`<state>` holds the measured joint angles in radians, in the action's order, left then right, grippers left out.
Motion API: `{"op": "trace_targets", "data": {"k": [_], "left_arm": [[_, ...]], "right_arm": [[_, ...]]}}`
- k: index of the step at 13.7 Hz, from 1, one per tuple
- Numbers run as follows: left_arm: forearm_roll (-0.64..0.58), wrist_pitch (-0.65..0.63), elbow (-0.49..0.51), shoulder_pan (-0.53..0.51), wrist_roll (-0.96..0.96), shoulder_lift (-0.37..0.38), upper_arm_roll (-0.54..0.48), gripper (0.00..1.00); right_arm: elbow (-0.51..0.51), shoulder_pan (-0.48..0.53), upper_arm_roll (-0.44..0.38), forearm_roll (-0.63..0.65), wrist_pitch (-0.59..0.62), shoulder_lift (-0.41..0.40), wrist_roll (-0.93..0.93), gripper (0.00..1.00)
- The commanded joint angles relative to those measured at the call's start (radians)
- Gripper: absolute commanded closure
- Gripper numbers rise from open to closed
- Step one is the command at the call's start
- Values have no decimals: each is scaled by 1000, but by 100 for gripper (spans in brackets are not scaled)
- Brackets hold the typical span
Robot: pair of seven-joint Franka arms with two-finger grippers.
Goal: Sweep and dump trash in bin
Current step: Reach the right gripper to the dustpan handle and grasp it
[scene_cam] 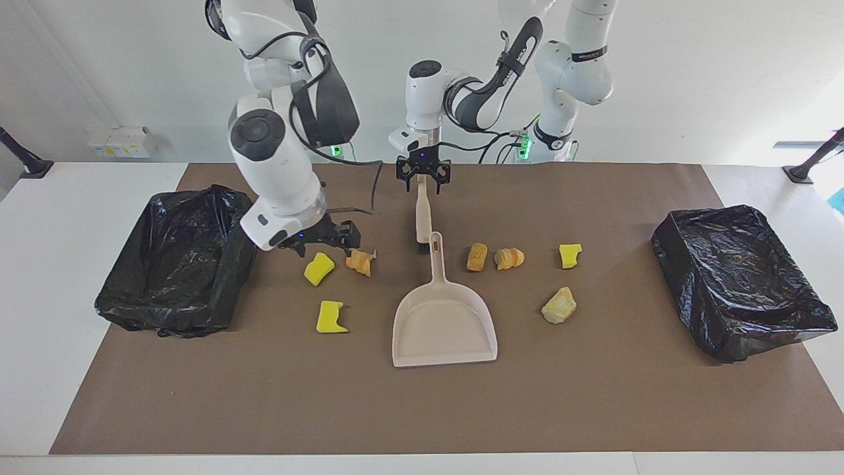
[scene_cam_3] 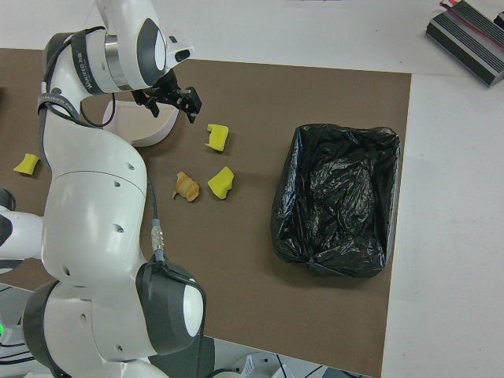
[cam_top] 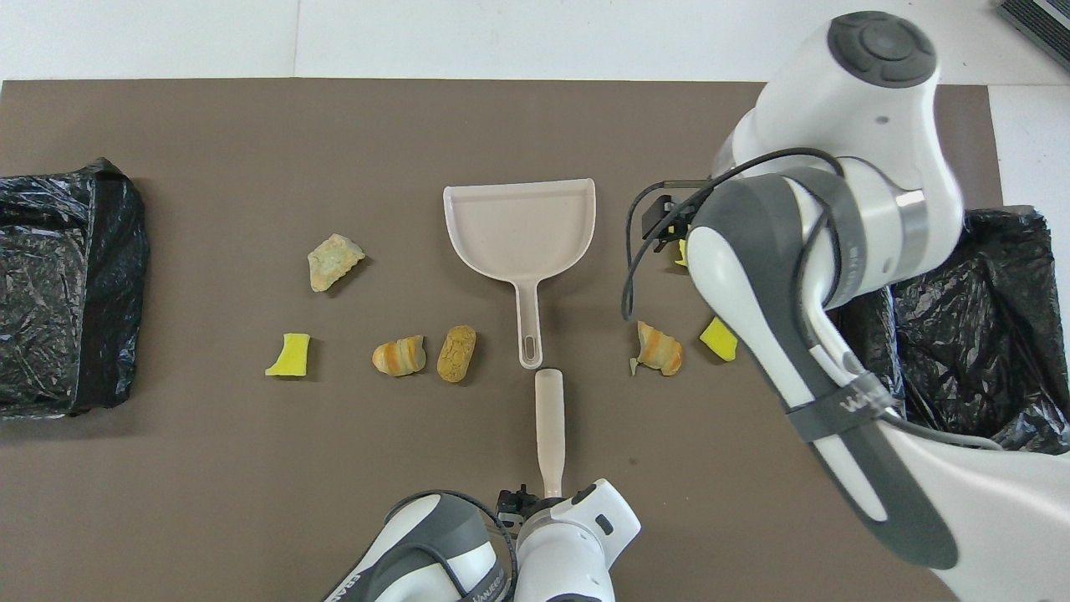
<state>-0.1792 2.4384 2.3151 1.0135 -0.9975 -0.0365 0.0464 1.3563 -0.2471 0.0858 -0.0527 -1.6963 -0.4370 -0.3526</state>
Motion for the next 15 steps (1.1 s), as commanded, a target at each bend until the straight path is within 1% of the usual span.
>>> {"op": "trace_targets", "data": {"k": [1, 2, 4, 5, 7, 8, 10, 11, 12, 13, 15], "left_arm": [[-23, -22, 4, 13, -24, 18, -13, 40], [-23, -28, 4, 13, -24, 18, -13, 55], [-23, -30, 4, 5, -18, 18, -13, 90], [-23, -38, 4, 2, -16, 18, -13, 100], [-23, -73, 4, -1, -15, 20, -14, 100], [-23, -88, 3, -1, -7, 26, -16, 100], [-22, -139, -22, -10, 77, 30, -23, 100], [-22, -157, -28, -33, 111, 32, -22, 100], [-20, -171, -28, -39, 115, 39, -22, 100], [-20, -188, -28, -41, 115, 52, -22, 100], [-20, -232, -20, -41, 122, 78, -22, 100]], "right_arm": [[-75, -56, 5, -15, -16, -75, -66, 0], [-94, -79, 5, -16, -29, -100, -92, 0], [-98, -132, 5, -16, -60, -138, -129, 0], [-98, -152, 9, -16, -71, -159, -129, 0], [-98, -198, 12, -15, -94, -195, -137, 0], [-89, -211, 12, -15, -95, -198, -146, 0], [-76, -207, 14, -27, -98, -190, -149, 0], [-62, -210, 14, -33, -109, -186, -149, 0], [-39, -216, 15, -50, -126, -175, -148, 0], [5, -225, 15, -50, -141, -151, -141, 0], [94, -227, 15, -52, -216, -114, -135, 0]]}}
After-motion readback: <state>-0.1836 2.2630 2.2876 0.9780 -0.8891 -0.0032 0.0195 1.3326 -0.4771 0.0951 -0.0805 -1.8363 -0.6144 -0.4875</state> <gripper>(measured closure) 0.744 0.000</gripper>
